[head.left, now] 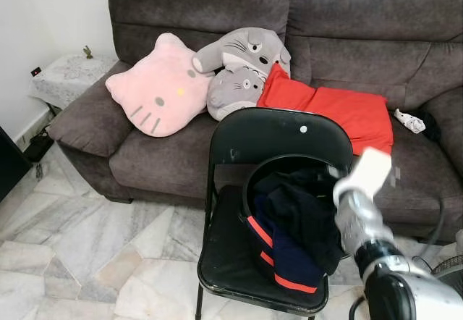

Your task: Hang hanger

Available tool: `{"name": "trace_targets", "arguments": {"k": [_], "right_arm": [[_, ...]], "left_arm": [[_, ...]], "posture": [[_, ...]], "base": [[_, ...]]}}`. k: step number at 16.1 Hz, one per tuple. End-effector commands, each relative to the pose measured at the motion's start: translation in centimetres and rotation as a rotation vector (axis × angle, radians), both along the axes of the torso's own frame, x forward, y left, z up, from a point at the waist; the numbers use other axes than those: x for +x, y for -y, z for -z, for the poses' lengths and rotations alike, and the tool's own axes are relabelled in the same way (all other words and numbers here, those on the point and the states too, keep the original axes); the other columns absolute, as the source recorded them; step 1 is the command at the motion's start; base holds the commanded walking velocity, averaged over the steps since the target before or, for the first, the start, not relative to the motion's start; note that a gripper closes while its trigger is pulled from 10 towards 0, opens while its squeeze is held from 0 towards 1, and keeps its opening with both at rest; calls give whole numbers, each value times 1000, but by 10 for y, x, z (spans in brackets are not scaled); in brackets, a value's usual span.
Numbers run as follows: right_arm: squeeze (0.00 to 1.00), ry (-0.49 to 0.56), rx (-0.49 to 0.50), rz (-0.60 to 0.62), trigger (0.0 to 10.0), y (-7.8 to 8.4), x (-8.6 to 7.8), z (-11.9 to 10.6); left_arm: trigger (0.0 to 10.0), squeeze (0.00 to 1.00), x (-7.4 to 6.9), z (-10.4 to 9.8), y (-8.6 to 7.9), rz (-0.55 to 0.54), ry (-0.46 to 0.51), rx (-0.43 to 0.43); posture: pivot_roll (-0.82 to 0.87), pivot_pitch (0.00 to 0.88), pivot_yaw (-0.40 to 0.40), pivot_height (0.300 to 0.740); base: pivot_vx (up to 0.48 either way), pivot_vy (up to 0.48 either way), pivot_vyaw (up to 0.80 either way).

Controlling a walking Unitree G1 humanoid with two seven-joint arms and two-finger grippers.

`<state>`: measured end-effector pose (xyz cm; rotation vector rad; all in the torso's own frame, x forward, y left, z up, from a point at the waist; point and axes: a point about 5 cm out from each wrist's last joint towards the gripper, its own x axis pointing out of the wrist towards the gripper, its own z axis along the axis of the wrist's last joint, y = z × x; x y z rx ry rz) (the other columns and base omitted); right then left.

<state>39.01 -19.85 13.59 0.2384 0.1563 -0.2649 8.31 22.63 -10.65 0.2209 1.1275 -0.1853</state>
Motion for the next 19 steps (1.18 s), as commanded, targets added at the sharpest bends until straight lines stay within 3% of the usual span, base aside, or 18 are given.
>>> {"name": "trace_targets", "arguments": {"k": [1, 6, 10, 11, 12, 13, 19], "right_arm": [[0, 88, -51, -44, 0, -6, 8, -22], [0, 247, -112, -214, 0, -24, 14, -60], [0, 355, -109, -222, 0, -14, 13, -92], [0, 427, -118, -234, 0, -10, 12, -115], [0, 454, -111, -242, 0, -10, 11, -124], [0, 502, -66, -269, 0, -9, 9, -141], [0, 588, 4, -308, 0, -2, 2, -171]], "left_arm": [[10000, 0, -7, 2, -1, -18, -31, 7], [10000, 0, -2, 2, 2, -52, -14, 0], [10000, 0, -1, 2, 3, -64, -17, 0], [10000, 0, -2, 2, 3, -68, -19, 0], [10000, 0, -2, 2, 3, -70, -19, -1], [10000, 0, -2, 3, 4, -74, -20, -2], [10000, 0, -2, 3, 5, -74, -19, -2]], "posture": [[48, 49, 32, 740], [25, 32, 6, 740], [6, 24, 2, 740], [1, 19, 0, 740], [-3, 14, -2, 740], [-4, 6, -5, 740], [-14, 0, -7, 740]], "base": [[0, 0, 0], [0, 0, 0], [0, 0, 0], [0, 0, 0], [0, 0, 0], [0, 0, 0], [0, 0, 0]]}}
